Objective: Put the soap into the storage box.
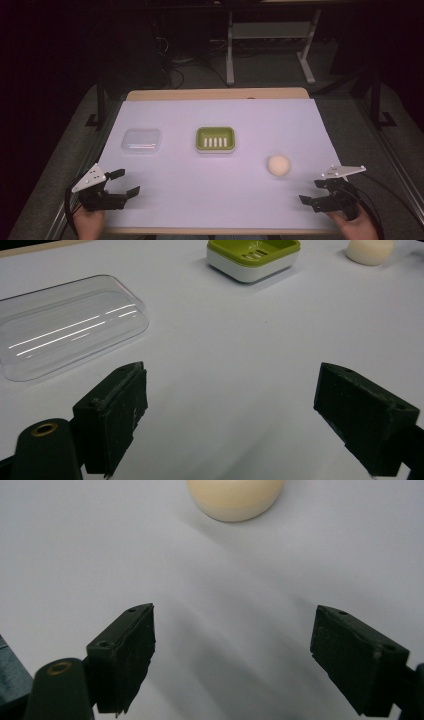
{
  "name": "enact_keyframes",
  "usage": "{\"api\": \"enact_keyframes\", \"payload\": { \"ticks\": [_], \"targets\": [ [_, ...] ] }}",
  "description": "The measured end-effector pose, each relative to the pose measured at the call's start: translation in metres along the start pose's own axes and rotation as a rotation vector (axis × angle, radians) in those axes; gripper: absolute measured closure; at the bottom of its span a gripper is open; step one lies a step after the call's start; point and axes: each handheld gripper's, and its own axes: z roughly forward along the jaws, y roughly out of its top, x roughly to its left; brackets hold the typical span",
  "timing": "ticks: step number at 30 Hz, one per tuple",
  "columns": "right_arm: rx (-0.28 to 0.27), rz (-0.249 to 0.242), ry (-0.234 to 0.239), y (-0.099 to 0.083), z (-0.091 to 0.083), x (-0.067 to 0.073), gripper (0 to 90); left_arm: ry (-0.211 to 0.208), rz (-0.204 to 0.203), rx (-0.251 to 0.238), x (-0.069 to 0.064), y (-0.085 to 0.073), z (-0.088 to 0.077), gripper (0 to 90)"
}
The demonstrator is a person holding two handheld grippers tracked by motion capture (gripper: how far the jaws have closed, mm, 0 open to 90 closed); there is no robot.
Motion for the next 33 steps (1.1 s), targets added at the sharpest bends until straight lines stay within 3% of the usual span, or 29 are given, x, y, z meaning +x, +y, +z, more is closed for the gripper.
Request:
{"api": "enact_keyframes", "payload": {
  "ticks": [6,11,27,33],
  "targets": [
    [0.011,-0.052,0.006,0.003,0.000,0.001,15.5,-0.003,0.002,-0.002,0.001,0.000,0.000,13.2],
    [0.022,-0.053,0.021,0.007,0.003,-0.001,15.5,-0.005,-0.001,-0.004,0.002,0.000,0.000,13.3],
    [0.055,-0.125,0.059,0.043,0.020,-0.004,15.0,-0.009,-0.001,-0.001,0.001,0.000,0.001,13.2],
    [0.061,-0.119,0.028,0.061,0.027,-0.003,14.3,-0.008,-0.003,-0.002,0.001,0.000,0.001,13.3]
  ]
}}
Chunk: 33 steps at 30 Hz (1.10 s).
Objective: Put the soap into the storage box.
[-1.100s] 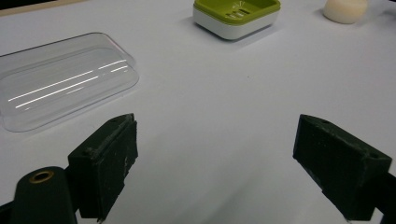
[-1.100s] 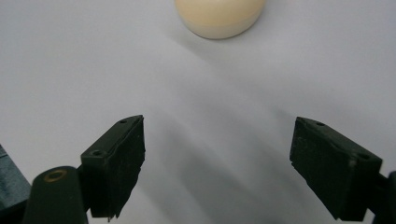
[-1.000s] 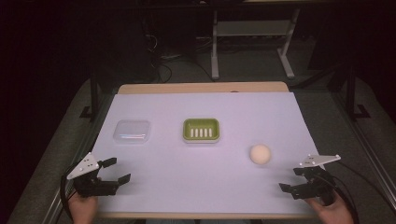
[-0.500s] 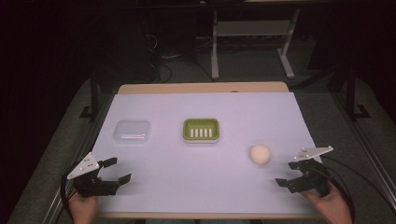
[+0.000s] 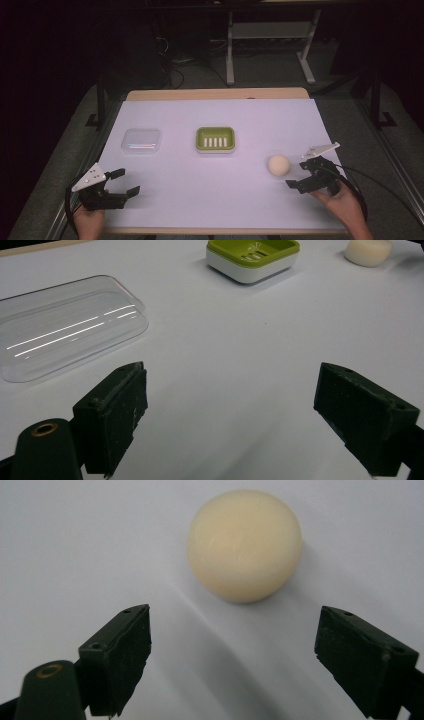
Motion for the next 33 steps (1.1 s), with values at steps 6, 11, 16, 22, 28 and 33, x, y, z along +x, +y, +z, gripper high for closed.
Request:
{"api": "enact_keyframes", "payload": {
  "ticks": [6,11,16,22,28,33],
  "targets": [
    [0.002,0.003,-0.008,0.015,0.009,-0.001,14.3,-0.007,0.006,-0.002,-0.001,0.000,0.000,13.3],
    [0.029,-0.010,-0.011,0.027,0.017,-0.001,14.2,-0.006,0.003,-0.002,-0.001,0.001,0.000,13.3],
    [0.042,0.000,-0.019,0.034,0.023,-0.001,14.3,-0.007,0.005,-0.004,-0.001,0.001,0.000,13.3],
    [0.049,0.006,-0.020,0.039,0.030,-0.001,14.3,-0.005,0.004,-0.005,0.000,0.001,0.000,13.3],
    [0.046,0.030,-0.027,0.039,0.033,-0.002,14.3,-0.007,0.006,-0.004,-0.001,0.001,0.001,13.2],
    [0.056,0.045,-0.035,0.038,0.038,-0.003,14.2,-0.006,0.008,-0.004,-0.001,0.002,0.001,13.3]
  ]
}}
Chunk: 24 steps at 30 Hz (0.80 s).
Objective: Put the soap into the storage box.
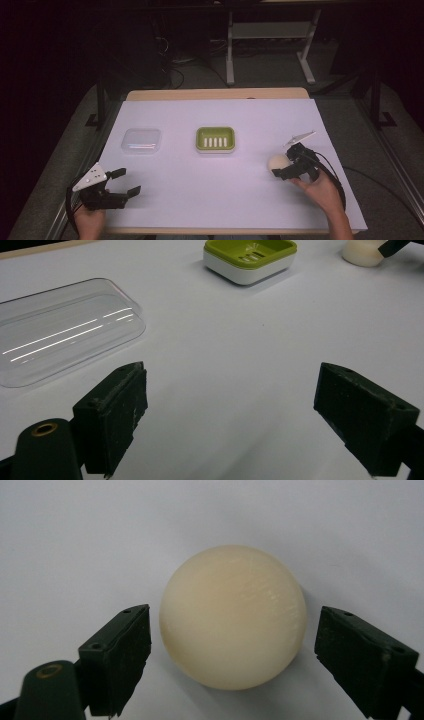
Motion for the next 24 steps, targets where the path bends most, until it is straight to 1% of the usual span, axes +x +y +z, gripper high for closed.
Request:
{"api": "enact_keyframes", "payload": {
  "ticks": [3,4,6,8,11,13,18,21,24],
  "targets": [
    [0.000,-0.001,-0.002,0.000,0.003,0.001,14.3,0.000,-0.001,0.000,0.000,0.000,0.000,13.2],
    [0.005,-0.007,-0.006,0.000,0.005,0.001,14.3,0.000,0.001,0.002,0.000,0.000,0.000,13.3],
    [0.019,-0.004,-0.021,0.001,0.007,0.002,14.3,-0.001,0.003,0.003,0.000,0.000,0.000,13.2],
    [0.017,0.000,-0.020,0.001,0.008,0.002,14.3,-0.001,0.002,0.002,0.000,0.000,0.000,13.3],
    [0.018,-0.005,-0.032,0.002,0.010,0.003,14.6,-0.001,-0.001,-0.001,0.000,0.000,0.000,13.2],
    [0.018,0.001,-0.039,0.002,0.010,0.003,14.7,-0.001,0.000,-0.001,0.000,0.000,0.000,13.3],
    [0.022,0.010,-0.038,0.002,0.012,0.003,15.0,-0.003,0.002,0.000,-0.001,0.000,0.001,13.3],
    [0.009,0.010,-0.031,0.001,0.013,0.004,16.5,-0.004,0.001,0.001,-0.001,0.000,0.001,13.2],
    [0.013,0.005,-0.043,0.001,0.014,0.005,17.5,-0.004,0.002,0.001,0.000,0.000,0.000,13.3]
  ]
}}
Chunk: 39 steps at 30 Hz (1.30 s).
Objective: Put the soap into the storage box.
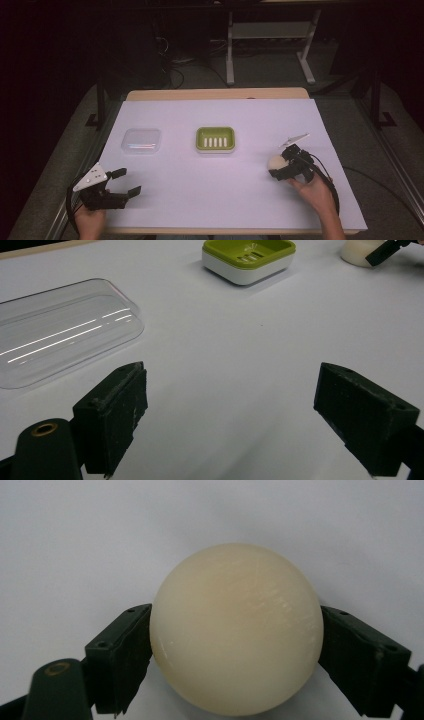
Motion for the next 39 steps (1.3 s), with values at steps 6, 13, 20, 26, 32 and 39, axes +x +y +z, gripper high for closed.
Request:
{"api": "enact_keyframes", "payload": {
  "ticks": [6,13,20,26,32,39],
  "targets": [
    [-0.001,-0.015,-0.012,0.001,0.001,0.003,21.3,0.001,-0.001,-0.003,0.000,0.000,0.000,13.3],
    [0.007,-0.012,-0.034,0.000,0.001,0.005,22.9,-0.002,-0.002,-0.004,-0.001,0.000,0.001,13.2],
    [0.001,-0.001,-0.032,-0.004,-0.002,0.006,23.1,-0.005,-0.004,-0.005,-0.001,0.001,0.000,13.2],
    [-0.012,0.012,-0.030,-0.008,-0.004,0.006,23.2,-0.007,-0.001,-0.004,-0.001,0.001,0.001,13.2],
    [-0.021,0.012,-0.028,-0.010,-0.007,0.006,23.3,-0.004,-0.001,-0.007,0.001,0.000,0.000,13.3],
    [-0.040,0.007,-0.036,-0.010,-0.012,0.009,23.3,-0.006,0.000,-0.006,0.000,0.001,0.000,13.3]
  ]
}}
